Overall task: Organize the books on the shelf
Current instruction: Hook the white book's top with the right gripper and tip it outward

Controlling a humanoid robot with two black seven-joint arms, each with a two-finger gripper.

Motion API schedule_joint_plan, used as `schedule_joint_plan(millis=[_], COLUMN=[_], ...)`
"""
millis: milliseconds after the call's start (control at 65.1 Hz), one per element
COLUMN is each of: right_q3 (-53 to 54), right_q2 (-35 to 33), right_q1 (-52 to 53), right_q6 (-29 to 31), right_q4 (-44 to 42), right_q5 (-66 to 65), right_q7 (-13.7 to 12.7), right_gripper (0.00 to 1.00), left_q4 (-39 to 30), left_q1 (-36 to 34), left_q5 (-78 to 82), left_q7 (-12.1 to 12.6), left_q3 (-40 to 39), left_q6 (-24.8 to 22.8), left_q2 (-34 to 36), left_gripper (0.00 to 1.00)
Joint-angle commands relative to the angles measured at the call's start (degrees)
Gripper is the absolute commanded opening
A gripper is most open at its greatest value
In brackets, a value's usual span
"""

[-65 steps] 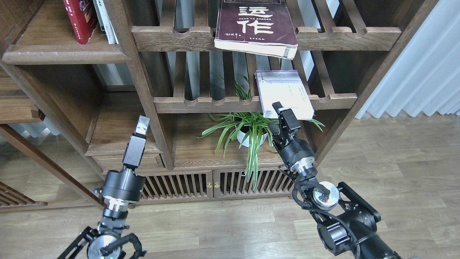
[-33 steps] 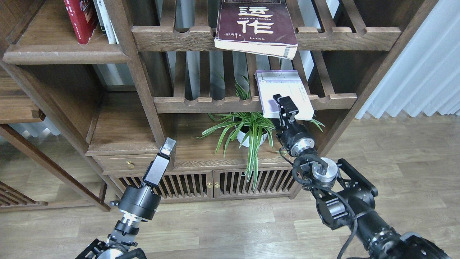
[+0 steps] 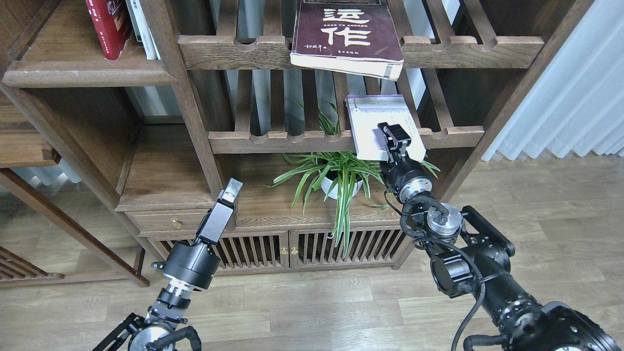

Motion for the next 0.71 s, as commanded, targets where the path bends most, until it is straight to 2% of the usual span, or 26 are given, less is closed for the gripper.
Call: schedule_joint_plan(millis=[0,15,77,200,246,307,445,568,691], right_q3=[0.04,0.04,0.04,0.04,0.04,0.21,2.23,2.41,2.32], right_q2=[0.0,0.0,0.0,0.0,0.0,0.0,0.0,0.0,0.0], right_q1=[0.0,0.0,0.0,0.0,-0.09,-0.18,-0.26,-0.62,-2.19], right_q6=[0.07,0.07,0.25,0.69,0.69,0.78,2.18,3.24,9.9], right_q4=[-0.04,-0.04,-0.04,-0.04,-0.04,-0.04,0.13,0.48,2.15], right_q5=[0.34,0.43,0.43,0.43,0.6,1.57,2.89,2.98,3.5], right_q7=[-0.2,-0.29,-0.29,-0.2,-0.2,0.06,0.07,-0.2,-1.25], right_gripper=[0.62,0.55,0.5,0.46,0.41,0.23,0.05,0.04,0.04], left_q4=[0.0,0.0,0.0,0.0,0.0,0.0,0.0,0.09,0.7], left_q1=[-0.05,0.04,-0.05,-0.05,0.04,0.21,-0.14,-0.23,-0.4], left_q5=[0.0,0.0,0.0,0.0,0.0,-0.08,-0.26,-2.54,-6.49], left_q7=[0.43,0.78,0.87,0.87,0.87,0.87,0.61,0.61,0.87], left_q3=[0.09,0.09,0.09,-0.17,-0.17,-0.17,-0.08,-0.26,-0.26], left_q6=[0.0,0.0,0.0,0.0,0.0,0.0,0.0,0.0,0.0], left_q2=[0.0,0.0,0.0,0.0,0.0,0.0,0.0,0.0,0.0], left_gripper=[1.0,1.0,1.0,1.0,1.0,1.0,1.0,1.0,1.0])
